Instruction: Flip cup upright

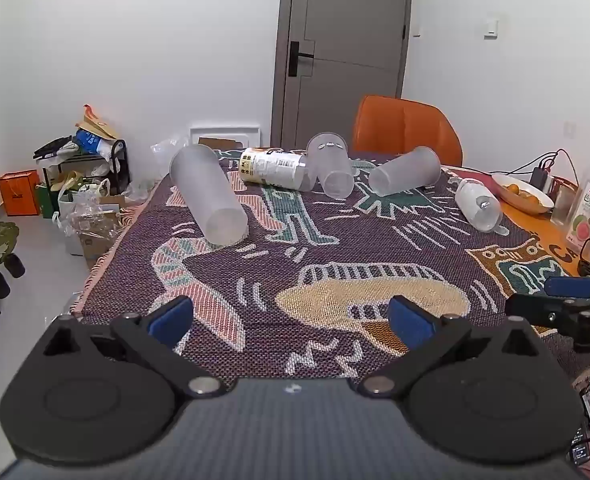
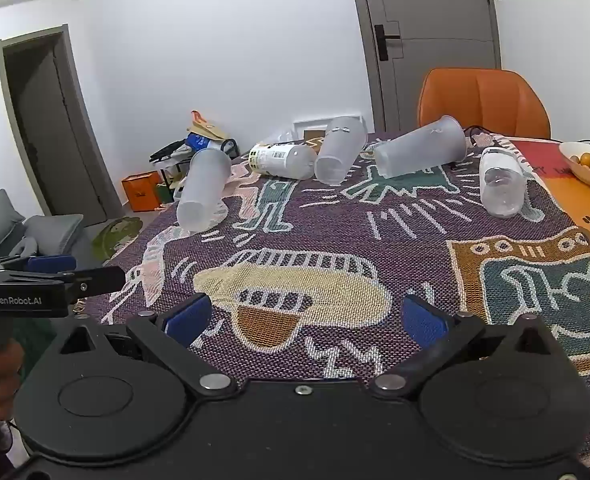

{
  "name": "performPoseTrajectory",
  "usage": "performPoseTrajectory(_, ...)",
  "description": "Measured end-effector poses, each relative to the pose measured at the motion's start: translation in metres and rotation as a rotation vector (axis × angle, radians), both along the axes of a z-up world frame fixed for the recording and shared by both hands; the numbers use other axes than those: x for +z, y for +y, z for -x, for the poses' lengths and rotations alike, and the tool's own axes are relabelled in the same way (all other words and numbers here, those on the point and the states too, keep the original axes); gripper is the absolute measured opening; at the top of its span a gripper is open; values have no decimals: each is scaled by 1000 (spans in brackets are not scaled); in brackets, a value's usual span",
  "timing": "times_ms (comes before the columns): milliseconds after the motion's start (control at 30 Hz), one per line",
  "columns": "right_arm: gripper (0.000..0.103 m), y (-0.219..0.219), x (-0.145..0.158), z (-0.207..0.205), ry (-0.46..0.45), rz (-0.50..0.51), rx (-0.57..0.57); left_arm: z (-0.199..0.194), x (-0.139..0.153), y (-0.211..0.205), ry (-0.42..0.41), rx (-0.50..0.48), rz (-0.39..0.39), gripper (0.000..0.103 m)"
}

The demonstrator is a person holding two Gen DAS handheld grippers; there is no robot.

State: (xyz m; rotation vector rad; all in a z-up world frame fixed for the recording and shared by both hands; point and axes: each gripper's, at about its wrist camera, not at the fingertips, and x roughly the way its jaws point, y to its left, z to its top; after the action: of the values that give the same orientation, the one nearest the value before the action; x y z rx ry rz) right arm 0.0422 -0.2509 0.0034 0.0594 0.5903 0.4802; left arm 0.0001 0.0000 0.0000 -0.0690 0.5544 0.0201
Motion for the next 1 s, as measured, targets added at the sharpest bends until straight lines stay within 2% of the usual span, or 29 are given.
performPoseTrajectory(1000, 103, 2, 1, 0, 7, -3, 15, 2, 2, -5, -6, -18, -16, 103)
